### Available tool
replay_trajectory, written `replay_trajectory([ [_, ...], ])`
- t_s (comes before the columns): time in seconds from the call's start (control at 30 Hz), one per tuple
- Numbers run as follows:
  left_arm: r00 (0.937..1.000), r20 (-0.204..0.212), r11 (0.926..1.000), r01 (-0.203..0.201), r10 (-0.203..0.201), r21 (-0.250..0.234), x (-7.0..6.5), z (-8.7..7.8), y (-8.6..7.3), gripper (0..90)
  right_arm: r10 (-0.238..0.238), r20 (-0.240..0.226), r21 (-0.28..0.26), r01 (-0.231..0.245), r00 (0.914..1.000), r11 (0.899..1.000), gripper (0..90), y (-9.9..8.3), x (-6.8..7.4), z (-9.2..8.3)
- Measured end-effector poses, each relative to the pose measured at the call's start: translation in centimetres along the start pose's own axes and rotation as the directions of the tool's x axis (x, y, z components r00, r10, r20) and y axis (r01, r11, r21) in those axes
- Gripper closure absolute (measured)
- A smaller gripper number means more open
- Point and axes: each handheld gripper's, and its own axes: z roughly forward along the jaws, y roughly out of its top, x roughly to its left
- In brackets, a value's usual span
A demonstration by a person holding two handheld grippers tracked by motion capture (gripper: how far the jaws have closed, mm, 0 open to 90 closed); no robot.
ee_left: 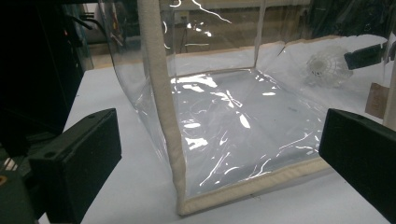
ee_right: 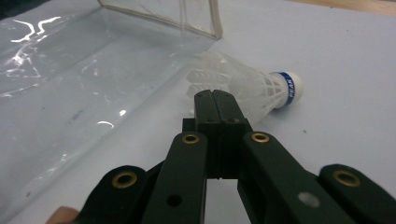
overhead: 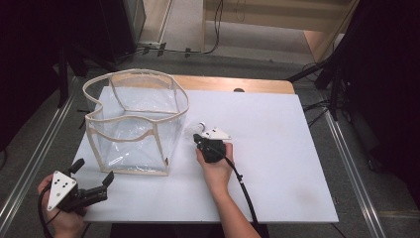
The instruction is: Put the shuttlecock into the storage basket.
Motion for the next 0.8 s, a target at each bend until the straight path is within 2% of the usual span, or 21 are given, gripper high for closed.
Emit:
replay_trajectory([
  [0.3, 1.0000, -0.002, 1.0000, 0.000, 0.000, 0.001, 0.0, 0.0, 0.0, 0.0, 0.010, 0.029, 0.003, -0.011, 0.9995, 1.000, 87.7, -0.1, -1.4, -0.8],
  [0.47, 1.0000, -0.003, 1.0000, -0.002, 0.002, 0.001, -0.1, 0.1, 0.0, 0.0, 0.011, 0.049, 0.007, -0.011, 0.9987, 1.000, 87.7, -0.5, -2.7, -1.4],
  [0.63, 1.0000, -0.003, 1.0000, -0.001, 0.001, 0.001, -0.1, 0.1, 0.0, 0.0, 0.002, 0.027, 0.009, -0.003, 0.9996, 1.000, 87.6, -0.8, -3.2, -1.6],
  [0.7, 1.0000, -0.002, 1.0000, -0.002, 0.002, 0.001, -0.1, 0.0, 0.0, 0.0, -0.022, -0.005, 0.000, 0.022, 0.9997, 1.000, 80.7, -0.9, -3.2, -2.3],
  [0.8, 1.0000, -0.002, 1.0000, -0.003, 0.003, 0.001, -0.1, 0.1, 0.0, 0.0, -0.039, -0.002, -0.026, 0.039, 0.9992, 0.999, 72.8, -1.1, -3.4, -3.1],
])
